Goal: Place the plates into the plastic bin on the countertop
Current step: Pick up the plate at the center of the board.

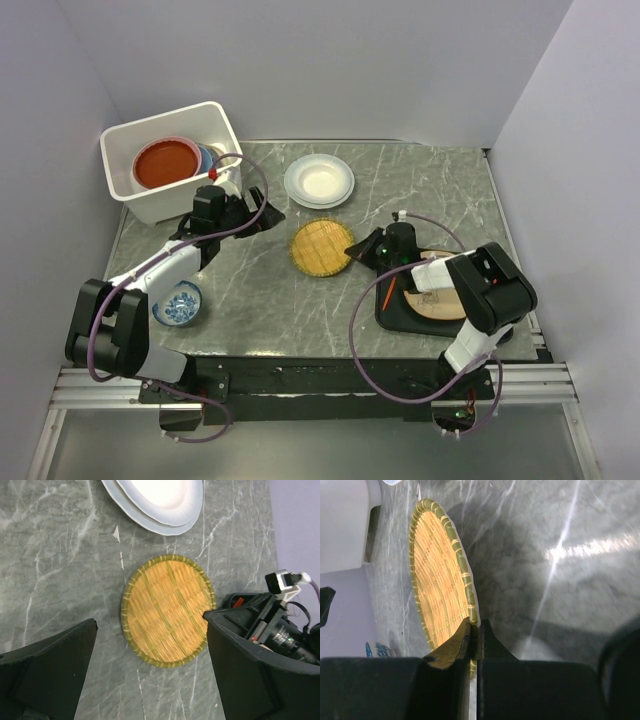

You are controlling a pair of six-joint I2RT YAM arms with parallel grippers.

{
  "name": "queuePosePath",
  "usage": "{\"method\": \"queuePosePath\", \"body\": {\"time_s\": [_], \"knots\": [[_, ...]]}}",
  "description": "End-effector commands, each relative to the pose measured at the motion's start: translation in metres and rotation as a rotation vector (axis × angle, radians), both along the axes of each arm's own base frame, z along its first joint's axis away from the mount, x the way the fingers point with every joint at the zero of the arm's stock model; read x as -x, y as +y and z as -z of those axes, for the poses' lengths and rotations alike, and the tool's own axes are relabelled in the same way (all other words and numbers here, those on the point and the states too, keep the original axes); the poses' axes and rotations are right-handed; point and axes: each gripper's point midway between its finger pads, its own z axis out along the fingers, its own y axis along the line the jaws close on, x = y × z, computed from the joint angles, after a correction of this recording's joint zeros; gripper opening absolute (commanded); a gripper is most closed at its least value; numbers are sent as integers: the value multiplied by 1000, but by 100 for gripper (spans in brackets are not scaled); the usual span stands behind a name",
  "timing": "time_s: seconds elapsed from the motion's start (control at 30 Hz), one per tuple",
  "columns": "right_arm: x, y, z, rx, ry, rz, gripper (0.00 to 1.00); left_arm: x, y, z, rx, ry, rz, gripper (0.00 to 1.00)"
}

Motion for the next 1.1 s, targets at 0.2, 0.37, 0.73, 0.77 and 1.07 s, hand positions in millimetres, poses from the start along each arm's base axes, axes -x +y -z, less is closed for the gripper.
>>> {"method": "queuePosePath", "body": {"time_s": [0.2,0.37,0.73,0.77,1.07], "knots": [[12,-13,-22,39,-63,5,0,9,9,-42,-48,-145,5,98],[7,-8,-51,8,-129,-20,0,15,8,-43,-51,-147,30,98],[16,5,-96,-76,-243,-104,0,27,-9,-21,-13,-140,155,97],[19,4,-101,-80,-257,-106,0,28,-12,-20,-1,-139,170,97],[35,0,-132,-136,-329,-125,0,32,-32,-1,103,-103,268,95]]}}
